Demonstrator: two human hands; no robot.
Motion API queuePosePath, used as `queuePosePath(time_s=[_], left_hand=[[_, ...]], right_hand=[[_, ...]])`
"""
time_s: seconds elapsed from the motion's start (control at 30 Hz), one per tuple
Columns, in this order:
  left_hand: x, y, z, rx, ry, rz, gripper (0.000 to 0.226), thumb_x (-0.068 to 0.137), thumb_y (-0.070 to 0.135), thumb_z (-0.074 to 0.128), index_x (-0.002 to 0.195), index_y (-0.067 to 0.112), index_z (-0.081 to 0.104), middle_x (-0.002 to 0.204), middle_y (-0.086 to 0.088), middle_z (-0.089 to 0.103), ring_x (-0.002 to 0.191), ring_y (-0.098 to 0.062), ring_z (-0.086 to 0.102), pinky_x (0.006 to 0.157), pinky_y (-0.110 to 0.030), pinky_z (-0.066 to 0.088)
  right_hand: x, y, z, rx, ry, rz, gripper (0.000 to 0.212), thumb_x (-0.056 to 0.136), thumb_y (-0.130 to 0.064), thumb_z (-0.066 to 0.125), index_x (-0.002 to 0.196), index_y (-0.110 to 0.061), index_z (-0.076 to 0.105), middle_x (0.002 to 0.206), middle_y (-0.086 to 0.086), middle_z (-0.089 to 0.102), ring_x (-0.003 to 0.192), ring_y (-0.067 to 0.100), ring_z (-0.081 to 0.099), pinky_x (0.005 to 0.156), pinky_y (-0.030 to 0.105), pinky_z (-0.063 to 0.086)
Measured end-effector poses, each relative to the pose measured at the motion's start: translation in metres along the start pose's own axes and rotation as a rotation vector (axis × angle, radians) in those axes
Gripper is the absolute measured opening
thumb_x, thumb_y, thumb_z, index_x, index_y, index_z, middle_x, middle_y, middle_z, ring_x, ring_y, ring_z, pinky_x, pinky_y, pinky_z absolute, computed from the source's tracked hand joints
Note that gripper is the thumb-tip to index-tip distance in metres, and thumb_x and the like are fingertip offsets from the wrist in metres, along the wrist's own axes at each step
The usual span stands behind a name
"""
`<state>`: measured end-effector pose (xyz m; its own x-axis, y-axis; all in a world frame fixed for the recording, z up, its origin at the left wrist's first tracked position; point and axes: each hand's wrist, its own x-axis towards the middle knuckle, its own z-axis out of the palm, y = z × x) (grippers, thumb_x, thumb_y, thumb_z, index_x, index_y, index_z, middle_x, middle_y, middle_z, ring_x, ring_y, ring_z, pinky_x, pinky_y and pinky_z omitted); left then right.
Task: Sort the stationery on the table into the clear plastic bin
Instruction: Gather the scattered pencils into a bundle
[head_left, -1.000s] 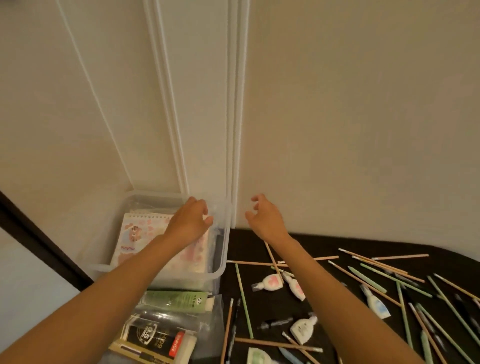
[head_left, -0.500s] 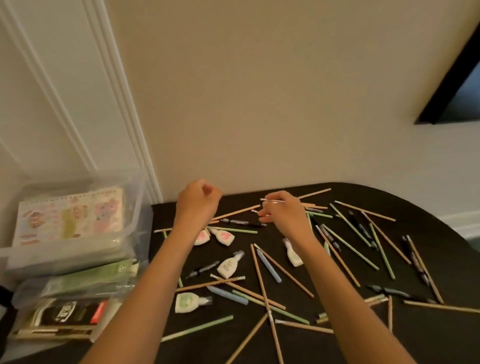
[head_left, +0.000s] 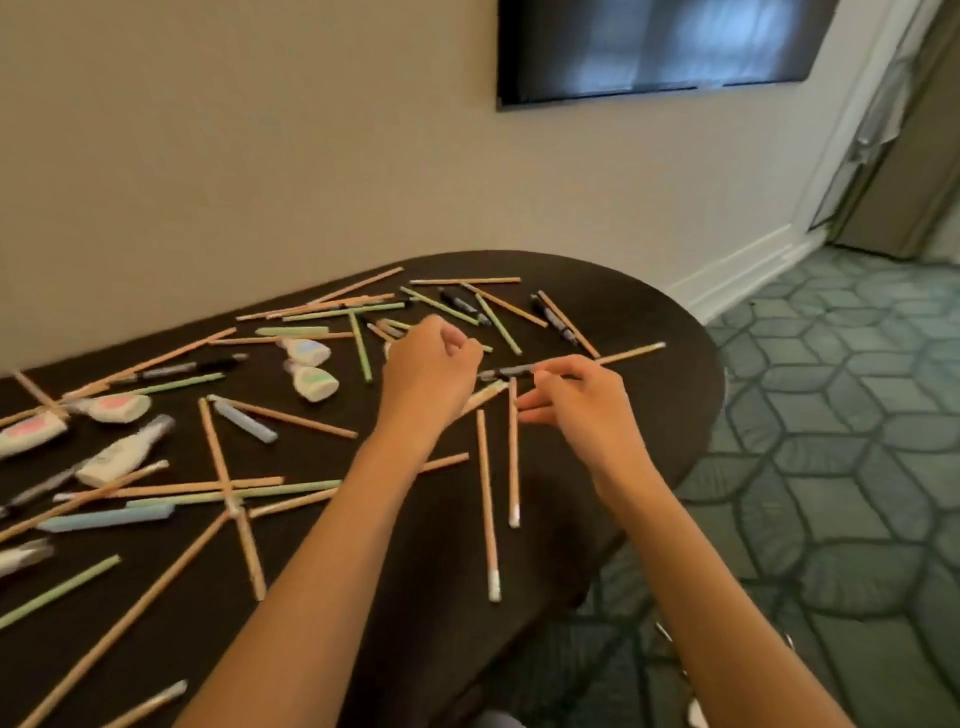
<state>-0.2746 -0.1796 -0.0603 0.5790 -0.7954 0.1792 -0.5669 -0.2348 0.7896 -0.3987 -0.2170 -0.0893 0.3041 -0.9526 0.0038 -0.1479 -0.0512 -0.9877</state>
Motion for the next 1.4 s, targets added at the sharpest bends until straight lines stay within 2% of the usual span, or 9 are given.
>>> queuePosePath(time_s=[0.17, 0.37, 0.53, 0.67, 0.9, 1.07, 1.17, 1.3, 1.4], left_hand=[[-0.046, 0.064, 0.103, -0.091, -0.23, 0.122, 0.007, 0.091, 0.024, 0.051, 0.089, 0.021, 0.057, 0.088, 0.003, 0.06, 0.091, -0.02, 0.063, 0.086, -0.043, 0.052], [-0.084, 0.095, 0.233, -0.088, -0.496, 0.163, 0.012, 0.087, 0.021, 0.05, 0.078, 0.019, 0.056, 0.095, -0.01, 0.065, 0.091, -0.032, 0.064, 0.083, -0.047, 0.052], [-0.091, 0.075, 0.318, -0.008, -0.633, 0.114, 0.008, 0.086, 0.015, 0.05, 0.082, 0.013, 0.057, 0.098, -0.016, 0.066, 0.095, -0.034, 0.064, 0.084, -0.043, 0.053], [-0.102, 0.036, 0.414, 0.14, -0.798, 0.06, 0.01, 0.088, 0.017, 0.049, 0.087, 0.01, 0.056, 0.102, -0.017, 0.065, 0.097, -0.032, 0.063, 0.085, -0.041, 0.053], [-0.118, -0.045, 0.535, 0.418, -0.994, 0.012, 0.03, 0.089, 0.017, 0.047, 0.112, 0.002, 0.06, 0.114, -0.018, 0.063, 0.107, -0.032, 0.058, 0.091, -0.036, 0.048], [-0.137, -0.112, 0.602, 0.605, -1.129, 0.017, 0.03, 0.093, 0.02, 0.048, 0.117, 0.005, 0.058, 0.12, -0.015, 0.06, 0.112, -0.03, 0.055, 0.091, -0.034, 0.045], [-0.144, -0.15, 0.631, 0.693, -1.192, 0.021, 0.031, 0.094, 0.021, 0.048, 0.119, 0.005, 0.056, 0.125, -0.016, 0.056, 0.115, -0.03, 0.053, 0.092, -0.034, 0.043], [-0.151, -0.192, 0.669, 0.774, -1.277, 0.067, 0.031, 0.094, 0.021, 0.046, 0.119, 0.006, 0.055, 0.128, -0.017, 0.053, 0.119, -0.032, 0.05, 0.094, -0.034, 0.041], [-0.16, -0.218, 0.694, 0.827, -1.353, 0.114, 0.03, 0.09, 0.017, 0.048, 0.117, 0.007, 0.054, 0.126, -0.016, 0.054, 0.117, -0.032, 0.05, 0.093, -0.035, 0.041]], right_hand=[[-0.022, 0.045, -0.11, 0.059, 0.271, 0.059, 0.017, 0.093, -0.01, 0.048, 0.082, -0.021, 0.057, 0.076, 0.009, 0.07, 0.071, 0.019, 0.069, 0.077, 0.03, 0.055], [-0.039, 0.119, -0.212, 0.149, 0.498, 0.185, 0.012, 0.092, -0.005, 0.046, 0.093, -0.008, 0.057, 0.077, 0.015, 0.067, 0.063, 0.017, 0.064, 0.052, 0.012, 0.05], [-0.034, 0.183, -0.246, 0.205, 0.584, 0.282, 0.015, 0.092, -0.006, 0.045, 0.1, -0.006, 0.058, 0.078, 0.012, 0.067, 0.065, 0.016, 0.065, 0.048, 0.01, 0.045], [-0.025, 0.27, -0.278, 0.222, 0.659, 0.463, 0.014, 0.094, -0.008, 0.043, 0.099, -0.007, 0.057, 0.081, 0.013, 0.067, 0.062, 0.014, 0.064, 0.044, 0.008, 0.043], [-0.002, 0.413, -0.3, 0.232, 0.727, 0.709, 0.014, 0.093, -0.01, 0.044, 0.084, -0.013, 0.054, 0.069, 0.006, 0.066, 0.058, 0.014, 0.063, 0.052, 0.018, 0.043], [0.002, 0.521, -0.292, 0.143, 0.708, 0.864, 0.015, 0.09, -0.011, 0.046, 0.081, -0.015, 0.056, 0.068, 0.004, 0.065, 0.066, 0.018, 0.066, 0.07, 0.031, 0.055], [-0.004, 0.581, -0.279, 0.048, 0.683, 0.954, 0.019, 0.087, -0.012, 0.049, 0.073, -0.023, 0.055, 0.073, 0.005, 0.067, 0.079, 0.024, 0.067, 0.085, 0.042, 0.054], [-0.013, 0.639, -0.268, -0.146, 0.57, 1.021, 0.012, 0.087, -0.015, 0.055, 0.093, -0.021, 0.064, 0.098, 0.009, 0.069, 0.098, 0.024, 0.062, 0.085, 0.029, 0.046], [-0.014, 0.676, -0.269, -0.258, 0.529, 1.003, 0.02, 0.089, -0.012, 0.052, 0.104, -0.018, 0.065, 0.109, 0.009, 0.067, 0.105, 0.026, 0.059, 0.086, 0.031, 0.044]])
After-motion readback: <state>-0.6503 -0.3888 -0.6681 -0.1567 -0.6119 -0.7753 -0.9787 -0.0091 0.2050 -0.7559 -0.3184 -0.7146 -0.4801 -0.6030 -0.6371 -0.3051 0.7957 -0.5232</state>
